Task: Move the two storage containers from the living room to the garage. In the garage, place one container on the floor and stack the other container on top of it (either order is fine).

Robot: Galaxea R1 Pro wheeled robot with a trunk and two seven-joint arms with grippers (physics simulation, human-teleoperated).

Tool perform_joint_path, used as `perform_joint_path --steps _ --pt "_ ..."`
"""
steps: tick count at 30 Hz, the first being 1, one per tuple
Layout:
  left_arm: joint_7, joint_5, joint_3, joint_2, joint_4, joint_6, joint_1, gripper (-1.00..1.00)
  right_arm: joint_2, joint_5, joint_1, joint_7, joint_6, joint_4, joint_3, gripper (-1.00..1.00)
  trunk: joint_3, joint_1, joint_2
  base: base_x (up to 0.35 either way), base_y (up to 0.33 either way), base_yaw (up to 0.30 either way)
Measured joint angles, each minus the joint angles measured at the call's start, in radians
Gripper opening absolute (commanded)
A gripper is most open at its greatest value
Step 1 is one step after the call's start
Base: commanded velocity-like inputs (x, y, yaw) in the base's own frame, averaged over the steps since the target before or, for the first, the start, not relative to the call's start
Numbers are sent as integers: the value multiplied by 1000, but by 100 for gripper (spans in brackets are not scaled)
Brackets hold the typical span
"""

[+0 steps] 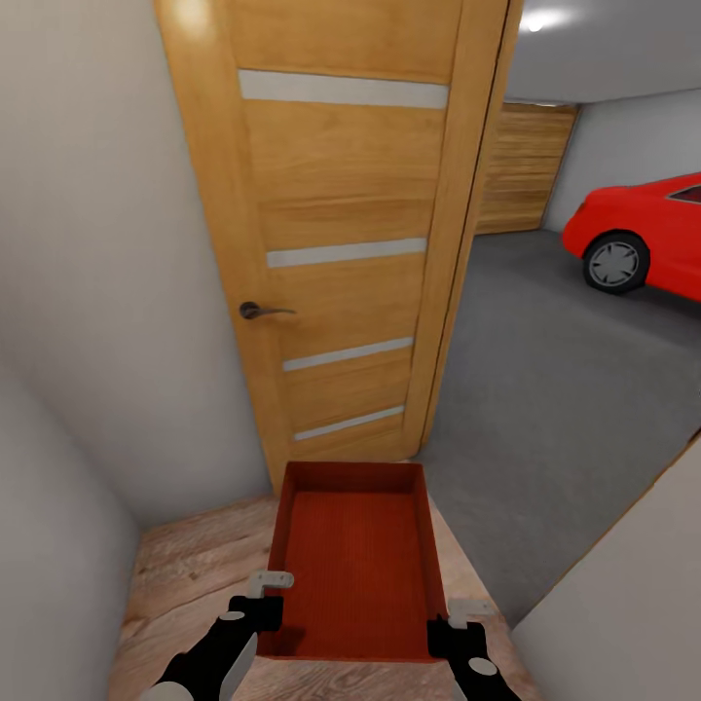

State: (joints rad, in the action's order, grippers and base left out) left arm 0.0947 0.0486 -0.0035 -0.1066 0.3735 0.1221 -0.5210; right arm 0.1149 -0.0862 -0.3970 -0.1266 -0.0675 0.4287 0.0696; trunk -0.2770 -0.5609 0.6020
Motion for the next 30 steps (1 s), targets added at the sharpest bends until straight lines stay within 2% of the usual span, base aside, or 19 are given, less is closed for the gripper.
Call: perform_joint_path --steps 30 --pt "-1 0 0 0 0 -2 0 -100 0 0 0 0 -2 0 0 -100 0 0 0 3 1 -186"
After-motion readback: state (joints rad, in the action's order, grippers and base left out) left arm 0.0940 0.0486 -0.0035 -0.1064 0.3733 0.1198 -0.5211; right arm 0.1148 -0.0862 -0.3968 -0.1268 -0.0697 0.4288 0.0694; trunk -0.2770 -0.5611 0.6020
